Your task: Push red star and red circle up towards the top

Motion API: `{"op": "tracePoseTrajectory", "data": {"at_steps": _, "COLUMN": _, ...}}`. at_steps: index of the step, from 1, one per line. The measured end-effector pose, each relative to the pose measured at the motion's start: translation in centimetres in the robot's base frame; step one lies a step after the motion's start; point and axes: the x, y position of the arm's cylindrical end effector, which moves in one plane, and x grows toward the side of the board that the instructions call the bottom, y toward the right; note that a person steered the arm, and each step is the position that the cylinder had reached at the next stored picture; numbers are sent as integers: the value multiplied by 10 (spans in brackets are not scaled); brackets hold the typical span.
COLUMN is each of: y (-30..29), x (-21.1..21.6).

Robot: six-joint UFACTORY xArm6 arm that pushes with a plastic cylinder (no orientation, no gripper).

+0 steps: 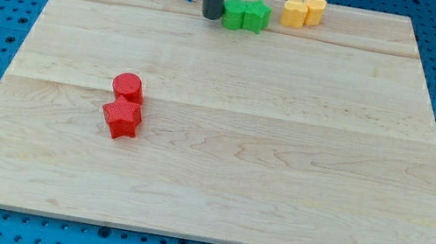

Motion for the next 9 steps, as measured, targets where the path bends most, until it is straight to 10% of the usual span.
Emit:
{"op": "tracePoseTrajectory", "data": {"at_steps": 3, "y": 93, "x": -10}}
{"op": "tracePoseTrajectory", "data": {"at_steps": 7, "y": 45, "x": 220}}
{"op": "tracePoseTrajectory", "data": {"at_steps": 9, "y": -43, "x": 249}}
